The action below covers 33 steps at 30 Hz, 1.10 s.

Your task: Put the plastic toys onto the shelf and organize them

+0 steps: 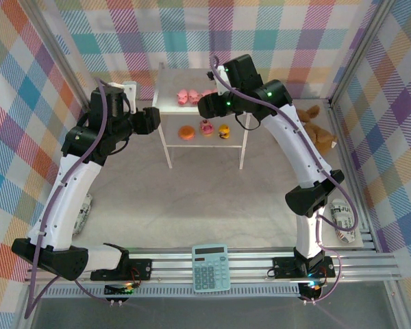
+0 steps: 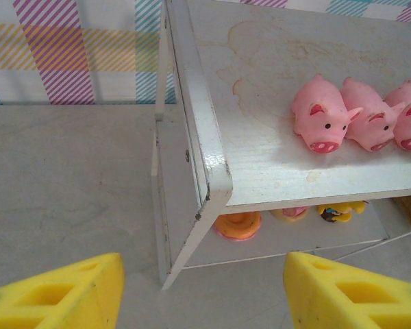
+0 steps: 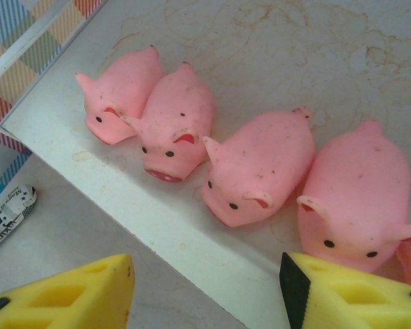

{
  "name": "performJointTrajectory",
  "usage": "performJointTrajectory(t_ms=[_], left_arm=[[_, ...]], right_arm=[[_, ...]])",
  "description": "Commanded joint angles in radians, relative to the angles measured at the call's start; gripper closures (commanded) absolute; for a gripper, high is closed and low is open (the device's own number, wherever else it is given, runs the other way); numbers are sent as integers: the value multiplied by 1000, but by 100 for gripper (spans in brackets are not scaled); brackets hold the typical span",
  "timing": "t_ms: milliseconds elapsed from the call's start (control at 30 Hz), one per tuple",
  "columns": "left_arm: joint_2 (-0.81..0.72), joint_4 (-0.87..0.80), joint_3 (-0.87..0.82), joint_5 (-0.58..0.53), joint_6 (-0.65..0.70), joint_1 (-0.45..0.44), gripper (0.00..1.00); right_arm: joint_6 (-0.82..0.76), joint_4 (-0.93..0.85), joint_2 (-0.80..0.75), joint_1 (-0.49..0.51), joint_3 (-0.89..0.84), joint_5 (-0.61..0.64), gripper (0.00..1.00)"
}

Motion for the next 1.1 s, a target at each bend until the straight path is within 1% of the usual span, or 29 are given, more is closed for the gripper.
performJointTrajectory(t_ms=[0, 133, 233, 333, 400, 500, 567, 667, 767, 967, 1067], left_arm=[[-7, 21, 9, 18, 16, 18, 37], [-9, 18, 11, 16, 18, 18, 37], [-12, 16, 11, 8, 19, 18, 36], [-13, 12, 14, 9, 19, 21, 36], [-15, 10, 14, 8, 20, 23, 36], [-16, 7, 12, 8, 19, 28, 36], [-18, 4, 6, 7, 19, 36, 36], [-17, 2, -5, -2, 18, 45, 36], [-13, 0, -10, -2, 14, 47, 36], [-5, -1, -10, 3, 8, 47, 36], [-4, -5, -6, 0, 11, 48, 36]], right_arm=[[-18, -6, -17, 9, 32, -29, 40], [-21, 18, -47, 8, 29, -127, 40], [-21, 74, -97, 8, 12, -198, 39], [-11, 151, -161, 8, -14, -222, 39], [-12, 182, -199, 8, -28, -184, 39], [-33, 182, -241, 8, -27, -65, 39], [-49, 156, -258, 8, -27, 28, 39], [-63, 109, -266, 8, -28, 133, 39], [-72, 62, -245, 8, -24, 213, 39], [-69, 0, -179, 14, -21, 282, 40], [-62, -16, -156, 13, -20, 284, 40]])
